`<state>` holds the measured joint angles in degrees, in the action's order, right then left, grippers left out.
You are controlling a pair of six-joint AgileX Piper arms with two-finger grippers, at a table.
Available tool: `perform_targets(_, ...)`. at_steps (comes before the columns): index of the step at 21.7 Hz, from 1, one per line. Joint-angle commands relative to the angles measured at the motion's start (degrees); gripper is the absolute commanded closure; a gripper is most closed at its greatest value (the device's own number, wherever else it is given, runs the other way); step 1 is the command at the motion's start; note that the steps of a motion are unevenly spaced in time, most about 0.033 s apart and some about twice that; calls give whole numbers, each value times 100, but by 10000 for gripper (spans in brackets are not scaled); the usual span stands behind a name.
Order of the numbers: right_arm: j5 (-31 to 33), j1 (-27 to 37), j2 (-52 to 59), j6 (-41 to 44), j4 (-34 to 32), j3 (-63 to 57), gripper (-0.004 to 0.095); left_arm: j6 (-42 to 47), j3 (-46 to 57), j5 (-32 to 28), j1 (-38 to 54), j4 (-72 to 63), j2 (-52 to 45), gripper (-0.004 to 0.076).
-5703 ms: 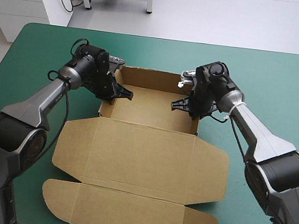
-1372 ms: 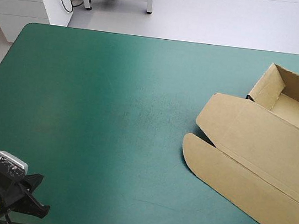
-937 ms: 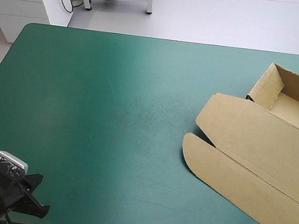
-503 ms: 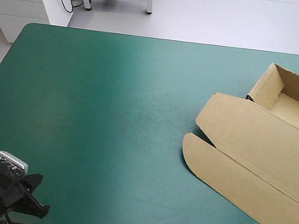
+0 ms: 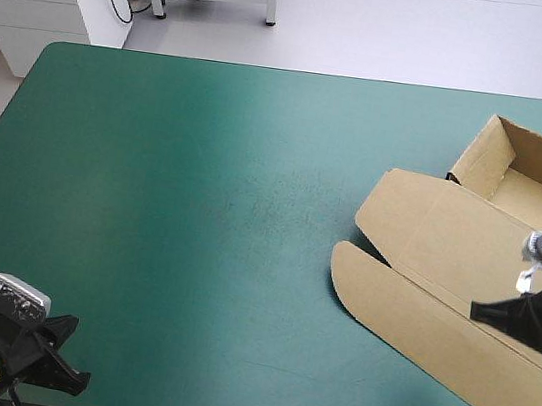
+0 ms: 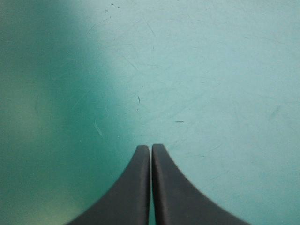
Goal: Fold the box
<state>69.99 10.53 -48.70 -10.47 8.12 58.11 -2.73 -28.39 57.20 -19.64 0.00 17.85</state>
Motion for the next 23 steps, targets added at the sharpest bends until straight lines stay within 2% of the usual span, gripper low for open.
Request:
perform_targets(1,-321,-242,627,-204,-17,-564,908,11,-151,-330,-18,-54,65,731)
perform_targets(5,-908,-243,1872,-204,49,-1981,910,11,-151,-330,-18,-63,65,731)
perform_targets(9,-976,-243,2726,-204,63,-2702,910,11,-151,-330,-18,-99,65,731)
perform_targets(15,-1158,-243,3389,-204,51,-2880,910,11,-151,-330,-18,-99,65,731)
perform_targets(23,-1158,-243,3600,-185,51,-2894,910,11,-151,-330,-18,-99,65,731)
